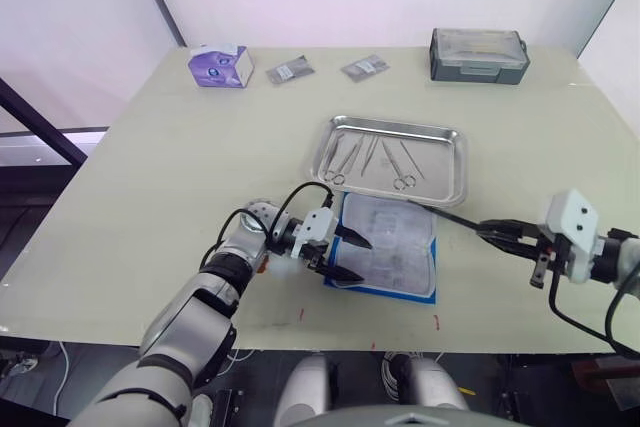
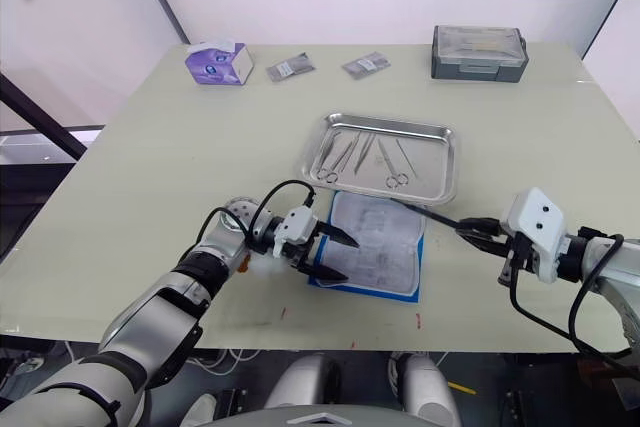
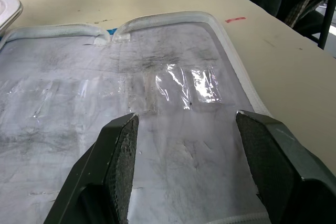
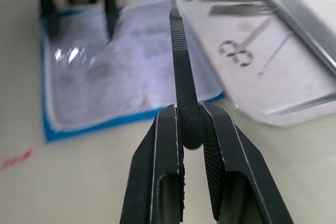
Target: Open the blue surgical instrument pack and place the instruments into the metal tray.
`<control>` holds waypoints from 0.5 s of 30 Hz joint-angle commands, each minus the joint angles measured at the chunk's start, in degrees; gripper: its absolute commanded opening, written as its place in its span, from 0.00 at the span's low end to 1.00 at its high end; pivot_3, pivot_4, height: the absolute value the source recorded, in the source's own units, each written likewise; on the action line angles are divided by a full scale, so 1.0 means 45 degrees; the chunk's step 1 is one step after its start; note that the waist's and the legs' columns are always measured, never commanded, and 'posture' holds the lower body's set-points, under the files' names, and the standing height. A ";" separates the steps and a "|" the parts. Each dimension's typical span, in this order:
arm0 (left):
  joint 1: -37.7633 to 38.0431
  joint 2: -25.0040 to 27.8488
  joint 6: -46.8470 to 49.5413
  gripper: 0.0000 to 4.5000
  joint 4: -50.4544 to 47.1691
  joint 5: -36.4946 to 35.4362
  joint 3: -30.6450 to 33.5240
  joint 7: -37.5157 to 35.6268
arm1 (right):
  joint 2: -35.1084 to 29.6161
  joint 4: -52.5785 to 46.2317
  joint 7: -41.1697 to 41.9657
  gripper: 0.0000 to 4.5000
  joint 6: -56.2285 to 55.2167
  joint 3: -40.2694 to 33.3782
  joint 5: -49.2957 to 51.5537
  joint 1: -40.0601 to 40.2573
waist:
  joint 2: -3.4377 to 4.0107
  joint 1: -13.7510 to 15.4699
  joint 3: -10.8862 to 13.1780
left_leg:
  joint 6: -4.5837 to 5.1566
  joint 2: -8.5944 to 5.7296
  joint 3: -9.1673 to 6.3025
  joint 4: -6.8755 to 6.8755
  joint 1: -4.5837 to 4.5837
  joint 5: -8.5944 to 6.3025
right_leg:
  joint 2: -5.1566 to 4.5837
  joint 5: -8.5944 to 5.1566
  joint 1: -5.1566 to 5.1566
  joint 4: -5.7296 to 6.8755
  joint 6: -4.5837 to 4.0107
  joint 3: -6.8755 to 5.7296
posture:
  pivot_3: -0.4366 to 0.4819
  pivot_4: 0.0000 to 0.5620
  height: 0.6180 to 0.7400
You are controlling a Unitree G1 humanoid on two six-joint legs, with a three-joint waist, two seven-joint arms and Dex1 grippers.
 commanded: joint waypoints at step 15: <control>0.0891 -0.0317 0.0254 0.69 0.1064 0.0772 -0.0717 -0.0493 | 0.2628 0.0346 -0.4773 0.00 0.3056 0.1317 -0.0124 -0.3031 | 0.0021 -0.0003 -0.0013 | 0.0000 -0.0002 -0.0005 0.0000 -0.0005 0.0000 | -0.0001 0.0000 -0.0003 0.0002 0.0000 -0.0004 | 0.48 0.27 0.98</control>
